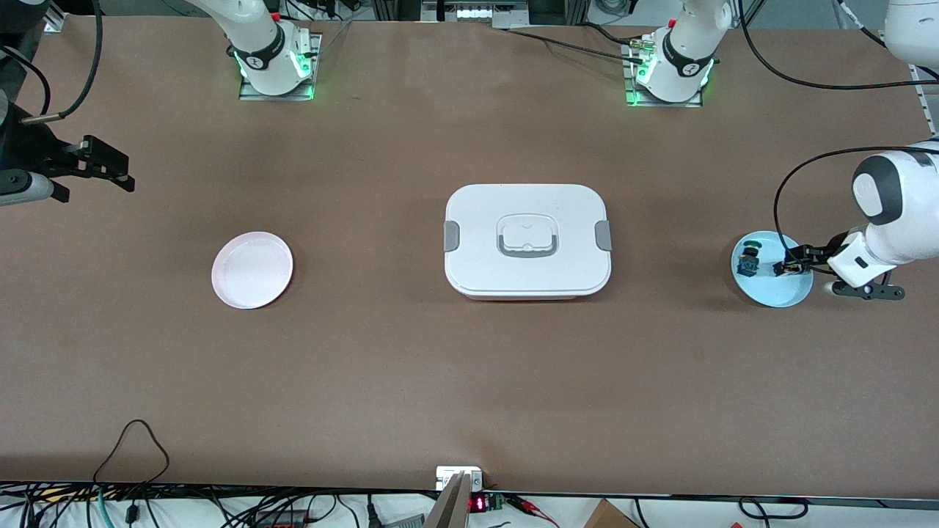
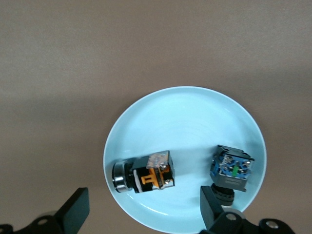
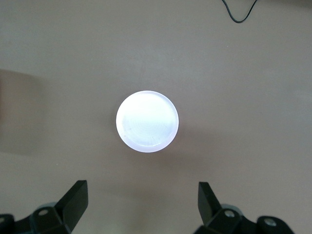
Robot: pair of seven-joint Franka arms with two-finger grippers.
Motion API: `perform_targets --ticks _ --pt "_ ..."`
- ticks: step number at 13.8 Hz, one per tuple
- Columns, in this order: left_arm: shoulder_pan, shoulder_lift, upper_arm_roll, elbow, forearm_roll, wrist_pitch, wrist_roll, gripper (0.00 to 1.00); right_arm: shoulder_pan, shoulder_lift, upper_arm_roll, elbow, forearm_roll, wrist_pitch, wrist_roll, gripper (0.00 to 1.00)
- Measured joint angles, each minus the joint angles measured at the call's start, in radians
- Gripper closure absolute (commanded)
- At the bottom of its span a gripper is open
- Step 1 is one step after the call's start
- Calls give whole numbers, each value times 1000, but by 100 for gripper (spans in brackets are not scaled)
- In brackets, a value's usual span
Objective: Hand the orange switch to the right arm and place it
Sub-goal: 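Close the left gripper on the orange-and-black switch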
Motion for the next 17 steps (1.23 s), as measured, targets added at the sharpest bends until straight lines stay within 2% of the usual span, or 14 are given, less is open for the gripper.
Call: perform_targets --ticks 17 --pt "44 75 0 -1 0 32 28 0 -4 3 -1 0 1 -34 1 0"
